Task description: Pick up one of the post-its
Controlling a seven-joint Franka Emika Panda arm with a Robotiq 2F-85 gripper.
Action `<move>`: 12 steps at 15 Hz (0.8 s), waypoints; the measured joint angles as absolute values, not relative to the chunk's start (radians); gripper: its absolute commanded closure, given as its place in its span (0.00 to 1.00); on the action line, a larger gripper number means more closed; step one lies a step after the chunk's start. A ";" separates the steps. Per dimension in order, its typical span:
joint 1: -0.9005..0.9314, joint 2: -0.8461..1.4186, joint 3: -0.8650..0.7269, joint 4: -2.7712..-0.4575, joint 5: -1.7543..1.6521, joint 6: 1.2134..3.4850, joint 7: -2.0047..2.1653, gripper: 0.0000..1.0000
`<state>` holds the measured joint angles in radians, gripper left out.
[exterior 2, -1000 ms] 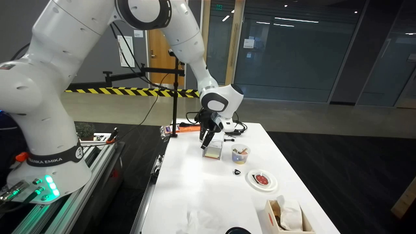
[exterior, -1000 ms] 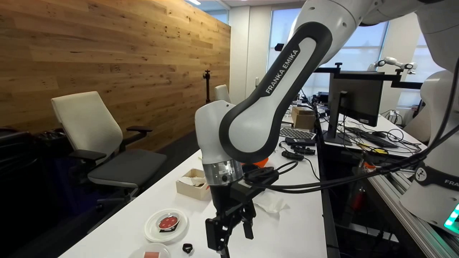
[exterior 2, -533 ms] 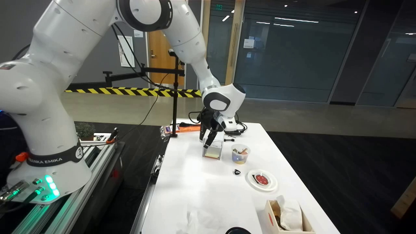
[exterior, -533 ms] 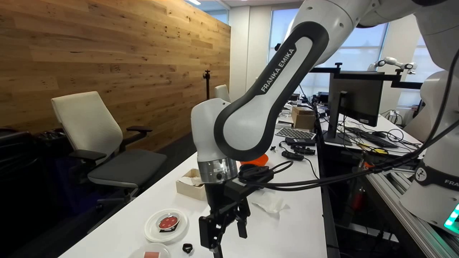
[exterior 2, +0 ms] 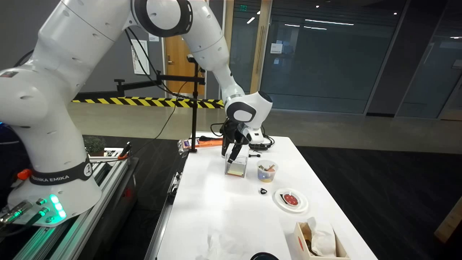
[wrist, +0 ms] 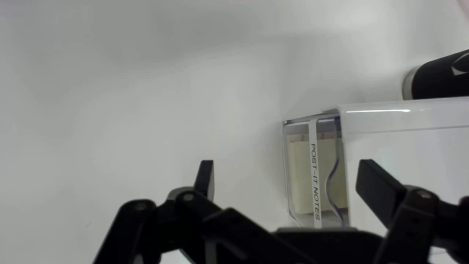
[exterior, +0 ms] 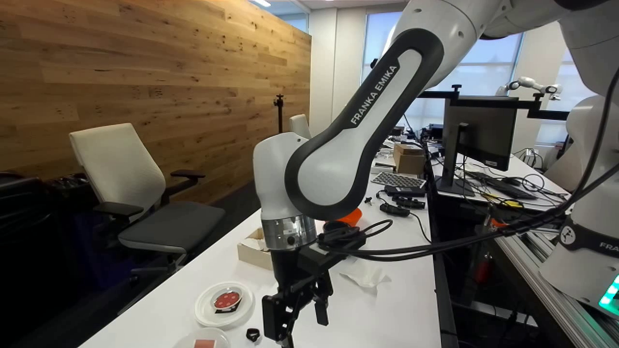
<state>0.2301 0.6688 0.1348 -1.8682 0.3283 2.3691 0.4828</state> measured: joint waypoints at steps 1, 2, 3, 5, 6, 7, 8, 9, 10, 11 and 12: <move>0.230 0.669 0.134 -1.868 0.328 2.369 0.483 0.00; 0.230 0.669 0.134 -1.868 0.328 2.369 0.483 0.00; 0.229 0.669 0.135 -1.868 0.328 2.372 0.483 0.00; 0.228 0.669 0.135 -1.876 0.330 2.449 0.484 0.00; 0.228 0.669 0.134 -1.885 0.331 2.509 0.485 0.00; 0.228 0.668 0.134 -1.894 0.331 2.572 0.485 0.00; 0.229 0.668 0.133 -1.906 0.331 2.634 0.487 0.00; 0.232 0.668 0.131 -1.917 0.331 2.675 0.487 0.00; 0.234 0.668 0.130 -1.928 0.331 2.693 0.486 0.00; 0.236 0.667 0.131 -1.939 0.331 2.696 0.482 0.00; 0.237 0.666 0.132 -1.951 0.331 2.696 0.476 0.00</move>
